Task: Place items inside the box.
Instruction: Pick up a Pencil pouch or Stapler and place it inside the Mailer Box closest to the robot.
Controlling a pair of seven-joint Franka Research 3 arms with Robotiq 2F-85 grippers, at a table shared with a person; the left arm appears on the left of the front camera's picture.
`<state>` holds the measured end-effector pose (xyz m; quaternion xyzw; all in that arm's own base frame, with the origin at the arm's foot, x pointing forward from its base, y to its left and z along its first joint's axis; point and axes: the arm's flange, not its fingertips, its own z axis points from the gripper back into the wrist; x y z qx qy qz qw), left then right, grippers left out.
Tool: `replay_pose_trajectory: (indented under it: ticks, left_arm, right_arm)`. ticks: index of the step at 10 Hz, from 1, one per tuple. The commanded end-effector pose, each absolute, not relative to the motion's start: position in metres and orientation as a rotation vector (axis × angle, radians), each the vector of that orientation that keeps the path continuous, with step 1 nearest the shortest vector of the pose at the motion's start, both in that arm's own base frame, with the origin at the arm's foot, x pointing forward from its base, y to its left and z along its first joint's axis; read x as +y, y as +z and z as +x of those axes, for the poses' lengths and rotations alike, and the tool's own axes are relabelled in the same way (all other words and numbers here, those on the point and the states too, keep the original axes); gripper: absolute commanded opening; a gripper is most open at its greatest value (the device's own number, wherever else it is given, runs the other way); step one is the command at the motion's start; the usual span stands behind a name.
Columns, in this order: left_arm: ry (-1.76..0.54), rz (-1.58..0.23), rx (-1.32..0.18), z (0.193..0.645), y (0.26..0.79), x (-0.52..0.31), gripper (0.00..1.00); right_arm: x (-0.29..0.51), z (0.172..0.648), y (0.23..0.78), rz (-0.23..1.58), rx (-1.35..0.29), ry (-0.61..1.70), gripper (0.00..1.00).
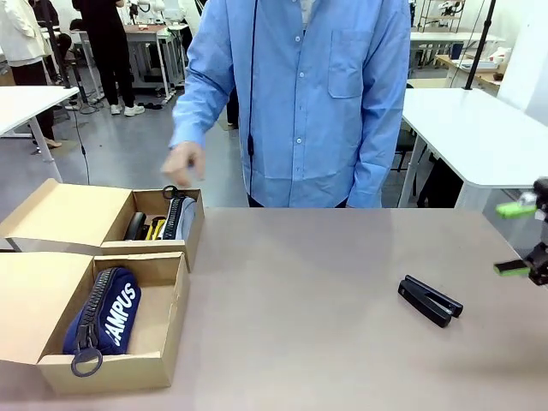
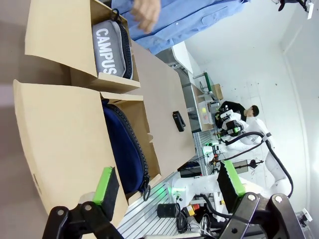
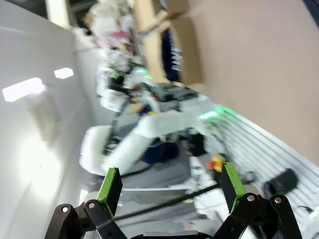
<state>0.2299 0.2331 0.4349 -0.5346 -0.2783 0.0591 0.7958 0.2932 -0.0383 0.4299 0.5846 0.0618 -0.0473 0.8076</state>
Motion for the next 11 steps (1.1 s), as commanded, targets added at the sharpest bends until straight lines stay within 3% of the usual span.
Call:
replay_pose_trajectory:
  ticks: [1, 2, 5, 6, 7, 8, 11]
  left_arm:
    - [0.112, -1.164, -0.627, 0.231, 0.437, 0.232, 1.00]
    - [0.112, -1.164, -0.627, 0.231, 0.437, 0.232, 1.00]
    - [0.112, -1.164, -0.627, 0.231, 0.437, 0.232, 1.00]
    - [0.112, -1.164, -0.627, 0.231, 0.437, 0.232, 1.00]
    - [0.112, -1.164, -0.627, 0.231, 0.437, 0.232, 1.00]
    - [0.112, -1.164, -0.627, 0.231, 0.437, 0.232, 1.00]
    - [0.112, -1.164, -0.627, 0.231, 0.437, 0.232, 1.00]
  right_arm:
    - [-0.006, 0.305, 0.433, 0.909, 0.006, 0.142, 1.00]
    - [-0.001, 0.318, 0.430, 0.667, -0.277, 0.121, 1.00]
    - [0.022, 0.338, 0.422, 0.524, -0.486, 0.185, 1.00]
    - [0.010, 0.334, 0.445, 0.735, -0.176, 0.192, 1.00]
    - [0.010, 0.334, 0.445, 0.735, -0.176, 0.192, 1.00]
    - [0.016, 0.349, 0.450, 0.614, -0.307, 0.226, 1.00]
    - [0.028, 0.369, 0.407, 0.479, -0.401, 0.345, 1.00]
